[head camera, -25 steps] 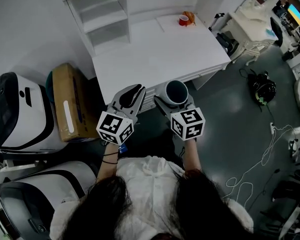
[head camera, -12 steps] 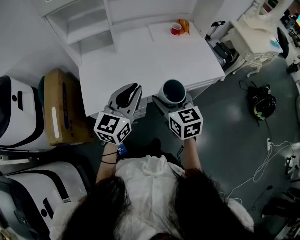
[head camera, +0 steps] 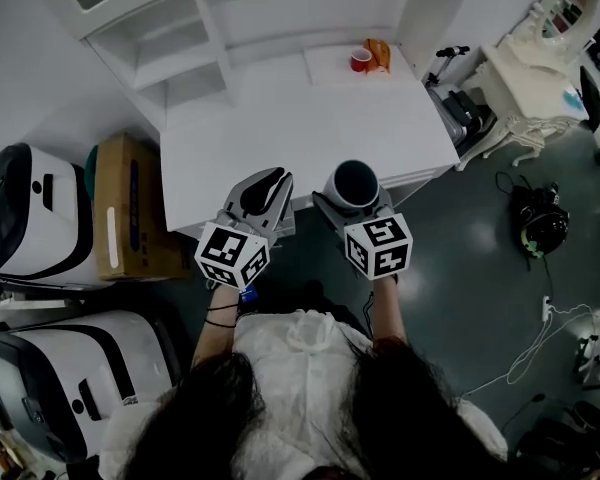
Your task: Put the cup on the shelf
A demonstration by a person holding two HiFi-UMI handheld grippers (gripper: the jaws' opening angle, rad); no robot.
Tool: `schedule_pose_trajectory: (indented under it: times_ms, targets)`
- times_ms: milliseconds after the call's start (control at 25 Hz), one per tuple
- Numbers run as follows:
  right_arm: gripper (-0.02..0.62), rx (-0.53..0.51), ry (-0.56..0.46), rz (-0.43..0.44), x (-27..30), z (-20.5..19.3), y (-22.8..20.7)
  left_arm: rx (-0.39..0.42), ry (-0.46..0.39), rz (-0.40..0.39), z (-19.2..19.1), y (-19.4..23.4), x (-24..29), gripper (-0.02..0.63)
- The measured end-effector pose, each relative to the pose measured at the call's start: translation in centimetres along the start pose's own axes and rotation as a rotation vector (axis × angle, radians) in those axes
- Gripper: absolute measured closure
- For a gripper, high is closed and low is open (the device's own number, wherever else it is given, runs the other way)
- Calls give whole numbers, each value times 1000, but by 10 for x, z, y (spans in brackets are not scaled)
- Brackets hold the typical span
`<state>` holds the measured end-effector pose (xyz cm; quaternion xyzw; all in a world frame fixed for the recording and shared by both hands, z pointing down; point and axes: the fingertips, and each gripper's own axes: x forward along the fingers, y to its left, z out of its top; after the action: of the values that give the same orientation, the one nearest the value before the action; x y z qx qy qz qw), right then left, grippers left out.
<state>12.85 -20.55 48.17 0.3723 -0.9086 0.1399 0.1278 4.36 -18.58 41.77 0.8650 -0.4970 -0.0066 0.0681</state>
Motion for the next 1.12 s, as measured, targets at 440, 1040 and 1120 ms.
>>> schedule_pose_trajectory:
  times_ms: [440, 1040, 1120]
  targets:
    - [246, 35, 7, 6, 29, 5, -24, 3, 19, 11, 2, 25, 32, 545]
    - [247, -92, -4, -14, 107, 96, -75, 33, -37, -49, 38, 103, 108, 545]
    - [247, -118, -9, -2, 120, 116, -80, 42, -42, -45, 44, 118, 114, 545]
